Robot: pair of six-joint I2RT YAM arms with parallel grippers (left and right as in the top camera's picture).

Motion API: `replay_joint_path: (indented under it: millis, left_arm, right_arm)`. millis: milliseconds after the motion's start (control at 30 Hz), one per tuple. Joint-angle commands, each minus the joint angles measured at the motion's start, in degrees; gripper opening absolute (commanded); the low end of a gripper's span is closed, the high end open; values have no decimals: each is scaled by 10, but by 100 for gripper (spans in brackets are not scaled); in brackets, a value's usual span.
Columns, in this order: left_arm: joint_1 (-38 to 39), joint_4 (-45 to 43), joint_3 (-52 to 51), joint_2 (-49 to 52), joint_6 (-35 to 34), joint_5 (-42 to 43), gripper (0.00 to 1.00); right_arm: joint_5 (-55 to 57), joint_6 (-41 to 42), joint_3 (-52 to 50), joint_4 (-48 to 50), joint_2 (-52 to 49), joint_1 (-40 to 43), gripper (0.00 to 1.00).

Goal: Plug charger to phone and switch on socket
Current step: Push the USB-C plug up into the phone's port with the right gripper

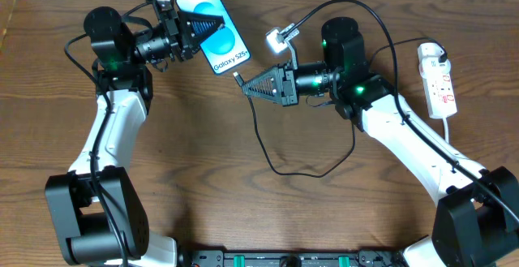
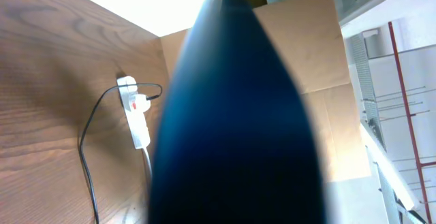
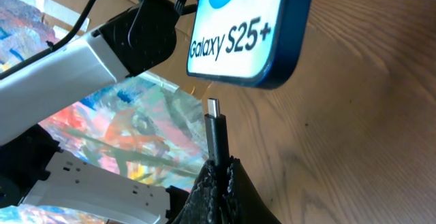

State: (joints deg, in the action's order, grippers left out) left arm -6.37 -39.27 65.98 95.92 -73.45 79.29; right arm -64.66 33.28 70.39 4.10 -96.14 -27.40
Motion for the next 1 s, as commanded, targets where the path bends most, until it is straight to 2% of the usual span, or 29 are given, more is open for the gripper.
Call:
replay_joint_path:
  millis: [0,967]
  left_arm:
    - [-3,-7,12,-4,10,11,7]
    - [-3,-7,12,-4,18,13,7]
  right_arm:
    - [12,16,1,5,6,-5,1]
    - [31,44,1,32,6,-3,1]
